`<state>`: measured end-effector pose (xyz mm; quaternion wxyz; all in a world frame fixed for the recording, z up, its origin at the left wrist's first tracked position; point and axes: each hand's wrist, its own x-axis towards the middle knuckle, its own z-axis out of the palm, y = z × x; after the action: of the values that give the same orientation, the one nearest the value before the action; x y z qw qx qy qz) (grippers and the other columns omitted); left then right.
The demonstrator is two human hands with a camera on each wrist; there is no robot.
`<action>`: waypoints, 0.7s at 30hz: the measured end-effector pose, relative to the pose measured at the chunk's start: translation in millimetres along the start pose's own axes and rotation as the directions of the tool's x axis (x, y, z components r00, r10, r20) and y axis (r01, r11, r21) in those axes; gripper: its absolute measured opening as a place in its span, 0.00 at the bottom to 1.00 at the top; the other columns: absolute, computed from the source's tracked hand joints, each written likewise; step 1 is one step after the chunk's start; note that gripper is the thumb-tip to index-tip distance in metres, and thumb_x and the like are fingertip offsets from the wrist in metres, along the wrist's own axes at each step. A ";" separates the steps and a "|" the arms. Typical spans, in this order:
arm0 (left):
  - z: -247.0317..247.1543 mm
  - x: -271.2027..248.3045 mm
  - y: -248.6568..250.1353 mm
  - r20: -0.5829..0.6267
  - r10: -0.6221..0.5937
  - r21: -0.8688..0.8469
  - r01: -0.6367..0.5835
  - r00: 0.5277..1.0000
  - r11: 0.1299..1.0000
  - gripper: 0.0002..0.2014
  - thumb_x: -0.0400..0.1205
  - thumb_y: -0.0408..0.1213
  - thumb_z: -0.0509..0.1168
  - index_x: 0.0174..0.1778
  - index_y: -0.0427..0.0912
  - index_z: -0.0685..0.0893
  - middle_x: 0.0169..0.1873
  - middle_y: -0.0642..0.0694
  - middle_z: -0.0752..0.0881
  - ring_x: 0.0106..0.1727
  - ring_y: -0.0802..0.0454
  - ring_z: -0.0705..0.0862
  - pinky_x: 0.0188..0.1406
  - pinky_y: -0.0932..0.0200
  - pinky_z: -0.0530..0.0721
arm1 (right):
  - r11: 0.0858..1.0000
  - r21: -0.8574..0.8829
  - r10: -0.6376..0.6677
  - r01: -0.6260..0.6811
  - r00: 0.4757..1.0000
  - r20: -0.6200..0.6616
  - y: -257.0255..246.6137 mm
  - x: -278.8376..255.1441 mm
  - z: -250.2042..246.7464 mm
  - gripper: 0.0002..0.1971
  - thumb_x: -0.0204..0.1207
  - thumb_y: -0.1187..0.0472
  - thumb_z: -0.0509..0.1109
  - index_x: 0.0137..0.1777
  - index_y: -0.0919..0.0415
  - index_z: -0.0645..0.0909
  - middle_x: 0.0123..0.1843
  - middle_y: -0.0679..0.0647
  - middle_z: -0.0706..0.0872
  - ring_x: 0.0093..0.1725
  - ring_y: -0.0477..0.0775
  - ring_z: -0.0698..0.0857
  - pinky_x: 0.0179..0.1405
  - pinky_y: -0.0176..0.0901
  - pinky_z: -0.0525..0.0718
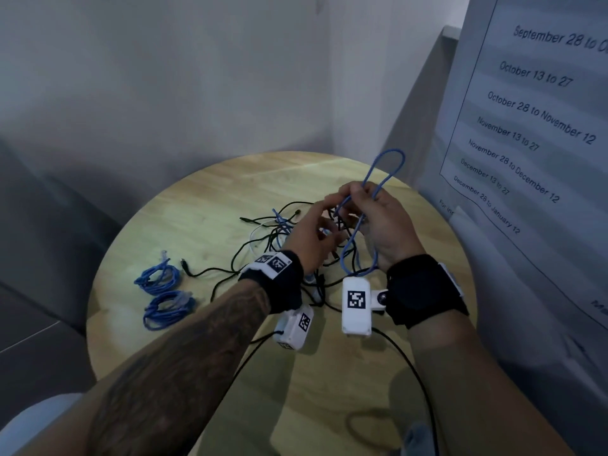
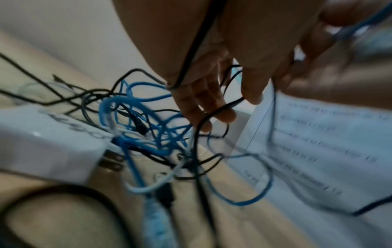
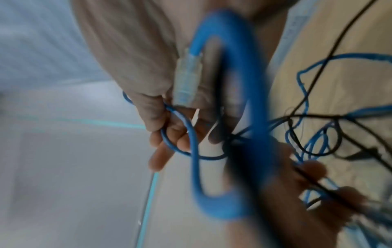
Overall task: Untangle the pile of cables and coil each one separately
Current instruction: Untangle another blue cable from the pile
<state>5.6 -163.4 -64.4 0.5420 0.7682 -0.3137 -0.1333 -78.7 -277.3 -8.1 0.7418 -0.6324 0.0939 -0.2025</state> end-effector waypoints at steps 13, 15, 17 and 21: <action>-9.2 17.2 6.4 -0.014 0.340 0.488 -0.290 0.940 0.823 0.15 0.77 0.52 0.67 0.54 0.49 0.90 0.54 0.47 0.82 0.56 0.45 0.79 0.54 0.52 0.79 | 0.796 0.606 0.072 -0.020 0.996 -0.061 -10.2 11.7 -10.3 0.15 0.91 0.56 0.55 0.43 0.57 0.76 0.23 0.46 0.66 0.26 0.45 0.65 0.25 0.37 0.78; -14.4 21.3 1.7 0.047 0.260 0.517 -0.247 0.964 0.820 0.10 0.80 0.49 0.69 0.47 0.49 0.91 0.49 0.48 0.83 0.54 0.45 0.80 0.52 0.50 0.79 | 0.792 0.610 0.059 0.013 0.993 -0.098 -13.9 11.0 -13.5 0.14 0.89 0.56 0.57 0.41 0.56 0.77 0.23 0.45 0.64 0.25 0.44 0.62 0.20 0.34 0.70; -22.8 22.4 -5.5 0.086 0.144 0.558 -0.168 0.986 0.813 0.07 0.80 0.47 0.70 0.48 0.51 0.91 0.49 0.49 0.83 0.52 0.47 0.81 0.52 0.52 0.80 | 0.833 0.550 0.052 0.060 0.981 -0.185 -16.3 11.9 -19.2 0.12 0.86 0.57 0.62 0.38 0.53 0.76 0.24 0.46 0.65 0.26 0.44 0.61 0.18 0.34 0.64; -38.7 23.2 -0.5 0.008 0.053 0.432 -0.051 0.999 0.900 0.04 0.82 0.43 0.68 0.45 0.51 0.89 0.37 0.58 0.85 0.39 0.55 0.83 0.42 0.58 0.81 | 0.983 -0.167 -0.119 0.074 0.952 -0.281 1.7 11.9 -23.7 0.08 0.75 0.55 0.76 0.38 0.50 0.80 0.36 0.48 0.82 0.30 0.42 0.74 0.25 0.37 0.72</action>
<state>44.6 -148.8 -47.2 0.3623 0.8608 -0.3547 -0.0446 -77.0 -303.5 -12.6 0.6578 -0.6555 0.1859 -0.3211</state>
